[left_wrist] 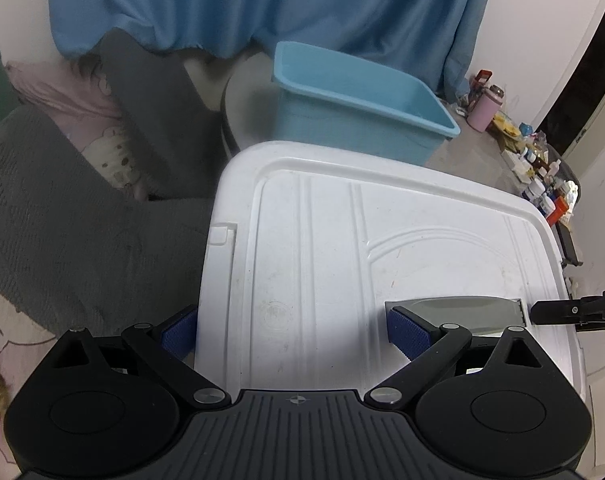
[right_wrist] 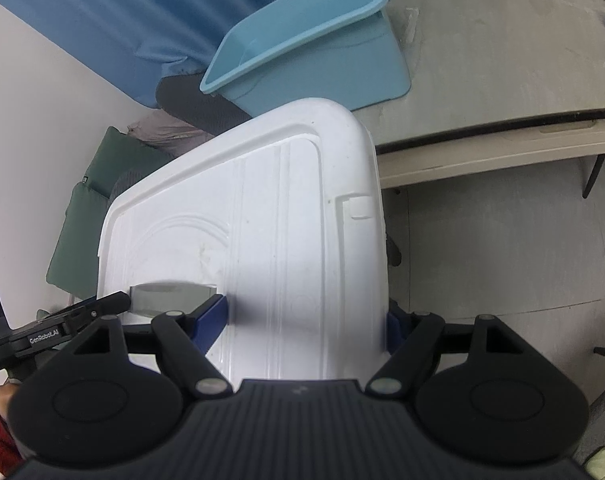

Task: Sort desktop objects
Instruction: 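Carry the white lid with both grippers over the light-blue bin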

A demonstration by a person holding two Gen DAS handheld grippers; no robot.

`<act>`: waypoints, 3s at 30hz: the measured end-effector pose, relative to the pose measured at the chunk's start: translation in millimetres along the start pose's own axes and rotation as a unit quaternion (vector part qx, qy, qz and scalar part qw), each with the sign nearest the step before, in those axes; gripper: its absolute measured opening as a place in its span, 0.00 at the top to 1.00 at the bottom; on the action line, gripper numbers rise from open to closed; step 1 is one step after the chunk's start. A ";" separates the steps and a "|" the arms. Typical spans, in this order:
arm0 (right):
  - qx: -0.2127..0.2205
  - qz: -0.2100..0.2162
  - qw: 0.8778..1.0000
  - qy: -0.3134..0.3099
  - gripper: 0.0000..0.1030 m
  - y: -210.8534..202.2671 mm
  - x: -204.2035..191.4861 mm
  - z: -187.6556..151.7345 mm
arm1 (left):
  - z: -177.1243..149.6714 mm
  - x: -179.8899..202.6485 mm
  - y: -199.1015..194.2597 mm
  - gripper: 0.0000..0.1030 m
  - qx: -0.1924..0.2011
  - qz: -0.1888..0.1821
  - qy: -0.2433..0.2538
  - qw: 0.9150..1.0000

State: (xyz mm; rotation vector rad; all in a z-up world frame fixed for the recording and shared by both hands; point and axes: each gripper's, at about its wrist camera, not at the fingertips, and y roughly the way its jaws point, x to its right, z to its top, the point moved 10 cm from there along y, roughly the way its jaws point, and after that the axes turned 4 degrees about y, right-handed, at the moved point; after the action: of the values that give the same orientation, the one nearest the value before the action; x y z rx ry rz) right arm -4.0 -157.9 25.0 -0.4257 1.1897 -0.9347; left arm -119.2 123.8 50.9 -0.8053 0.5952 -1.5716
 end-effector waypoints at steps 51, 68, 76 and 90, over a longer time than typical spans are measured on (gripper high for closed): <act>-0.015 0.013 1.000 -0.007 0.25 14.4 24.1 106.0 | 130.5 19.4 73.6 0.05 -0.010 0.011 -0.005 1.000; 0.001 0.004 1.000 -0.001 0.25 30.0 18.8 177.7 | 219.1 2.9 129.2 0.05 -0.011 -0.005 0.006 1.000; 0.018 0.001 1.000 0.001 0.25 38.8 15.0 214.5 | 269.4 -7.7 151.4 0.05 0.000 -0.013 0.018 1.000; 0.023 -0.013 1.000 0.009 0.25 67.8 12.3 272.5 | 329.2 -13.7 202.4 0.05 -0.013 -0.026 0.020 0.999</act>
State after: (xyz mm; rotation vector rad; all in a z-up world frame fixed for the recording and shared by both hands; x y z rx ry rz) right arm 273.5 -177.9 65.0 -0.3972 1.1794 -0.9886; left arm 264.2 127.4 101.3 -0.8169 0.6286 -1.6342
